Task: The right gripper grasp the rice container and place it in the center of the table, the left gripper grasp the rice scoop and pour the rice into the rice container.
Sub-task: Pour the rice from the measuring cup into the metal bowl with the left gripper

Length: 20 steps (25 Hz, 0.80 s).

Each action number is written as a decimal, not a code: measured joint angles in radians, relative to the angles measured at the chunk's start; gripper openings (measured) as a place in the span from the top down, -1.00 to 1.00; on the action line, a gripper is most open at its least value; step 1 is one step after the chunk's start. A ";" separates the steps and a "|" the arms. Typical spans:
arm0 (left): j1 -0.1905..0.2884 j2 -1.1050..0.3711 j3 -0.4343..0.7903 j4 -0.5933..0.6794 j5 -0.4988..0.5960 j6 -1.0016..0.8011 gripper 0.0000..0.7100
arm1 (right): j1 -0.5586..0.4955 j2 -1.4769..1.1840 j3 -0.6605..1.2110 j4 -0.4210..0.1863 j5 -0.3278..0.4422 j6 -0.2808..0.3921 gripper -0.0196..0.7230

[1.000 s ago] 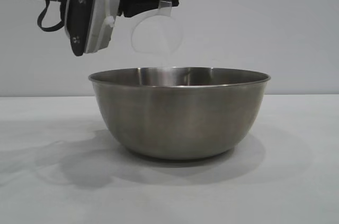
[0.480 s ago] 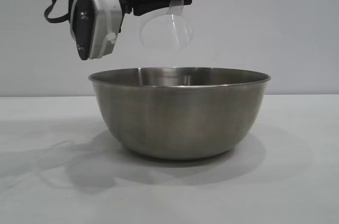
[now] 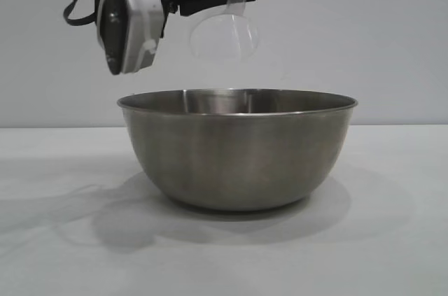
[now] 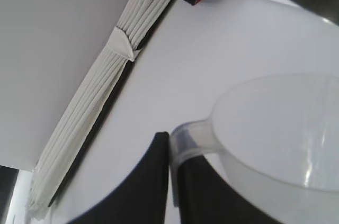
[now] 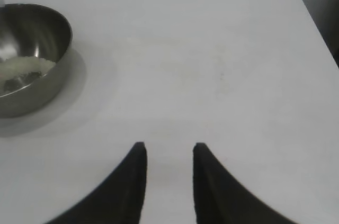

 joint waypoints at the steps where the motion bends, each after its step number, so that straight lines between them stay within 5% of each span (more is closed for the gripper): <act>1: 0.000 0.000 0.000 0.000 0.000 0.000 1.00 | 0.000 0.000 0.000 0.000 0.000 0.000 0.36; 7: 0.000 0.000 0.000 0.000 0.000 -0.033 1.00 | 0.000 0.000 0.000 0.000 0.000 0.000 0.36; 11: 0.000 0.000 0.000 -0.030 0.000 -0.232 1.00 | 0.000 0.000 0.000 0.000 0.000 0.000 0.36; 20: 0.000 -0.025 0.000 -0.468 0.000 -0.804 1.00 | 0.000 0.000 0.000 0.000 0.000 0.000 0.36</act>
